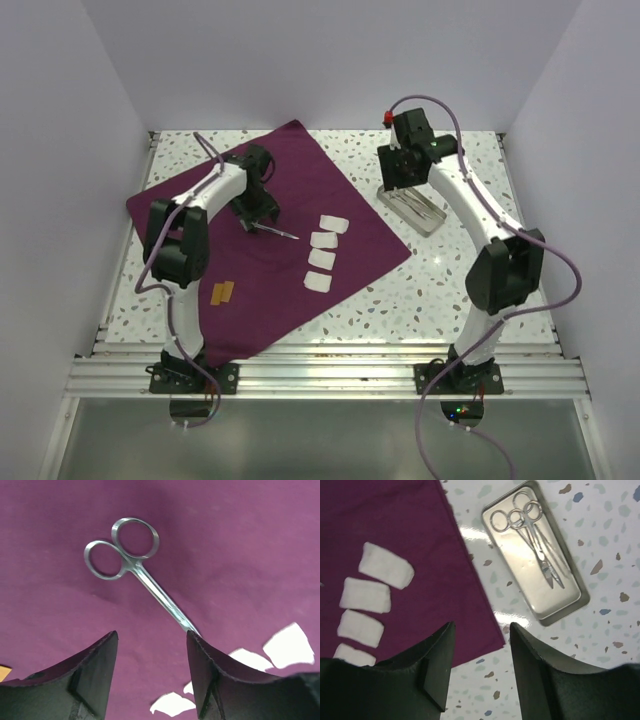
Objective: Prepare the surgical pack
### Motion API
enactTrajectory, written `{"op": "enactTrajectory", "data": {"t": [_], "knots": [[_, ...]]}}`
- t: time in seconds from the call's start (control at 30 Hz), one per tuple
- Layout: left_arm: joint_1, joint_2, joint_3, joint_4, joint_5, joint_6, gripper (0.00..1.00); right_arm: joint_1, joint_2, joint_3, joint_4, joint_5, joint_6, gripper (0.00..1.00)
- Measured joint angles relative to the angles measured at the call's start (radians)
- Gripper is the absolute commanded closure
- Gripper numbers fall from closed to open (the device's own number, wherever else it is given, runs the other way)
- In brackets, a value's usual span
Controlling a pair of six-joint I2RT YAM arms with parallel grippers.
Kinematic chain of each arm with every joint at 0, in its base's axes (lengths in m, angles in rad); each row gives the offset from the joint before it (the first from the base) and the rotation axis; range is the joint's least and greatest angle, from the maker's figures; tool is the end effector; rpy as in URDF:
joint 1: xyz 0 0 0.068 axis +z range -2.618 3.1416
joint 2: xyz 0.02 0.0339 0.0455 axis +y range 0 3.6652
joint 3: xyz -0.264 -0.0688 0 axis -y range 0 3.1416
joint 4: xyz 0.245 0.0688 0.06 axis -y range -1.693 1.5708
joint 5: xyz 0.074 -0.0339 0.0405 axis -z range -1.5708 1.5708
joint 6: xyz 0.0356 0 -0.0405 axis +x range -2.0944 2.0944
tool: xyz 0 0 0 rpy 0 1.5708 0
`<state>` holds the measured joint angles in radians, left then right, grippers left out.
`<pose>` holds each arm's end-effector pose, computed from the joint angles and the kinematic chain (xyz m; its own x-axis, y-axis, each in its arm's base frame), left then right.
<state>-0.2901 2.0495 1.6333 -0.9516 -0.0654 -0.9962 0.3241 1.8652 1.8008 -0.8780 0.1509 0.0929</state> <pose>0.3955 -0.1156 0.1964 -0.7391 -0.6535 -0.1633 -0.6395 0.7569 -0.1344 0.3896 0.1252 0.3219 -0.7850 -0.1670 -0.5966 -0.1589 0.9850 -0.0666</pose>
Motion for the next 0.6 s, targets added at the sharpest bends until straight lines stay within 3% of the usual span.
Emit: {"op": "enactTrajectory", "data": {"t": [0.2,0.6], "knots": [[-0.001,0.046,0.023,-0.049,-0.057,-0.045,0.43,0.054,-0.174,-0.177,0.022,-0.093,0.035,0.48],[-0.027,0.131,0.120,-0.078,-0.113,-0.068,0.44,0.050,-0.213,-0.333,0.036,-0.131,0.045,0.48]]}}
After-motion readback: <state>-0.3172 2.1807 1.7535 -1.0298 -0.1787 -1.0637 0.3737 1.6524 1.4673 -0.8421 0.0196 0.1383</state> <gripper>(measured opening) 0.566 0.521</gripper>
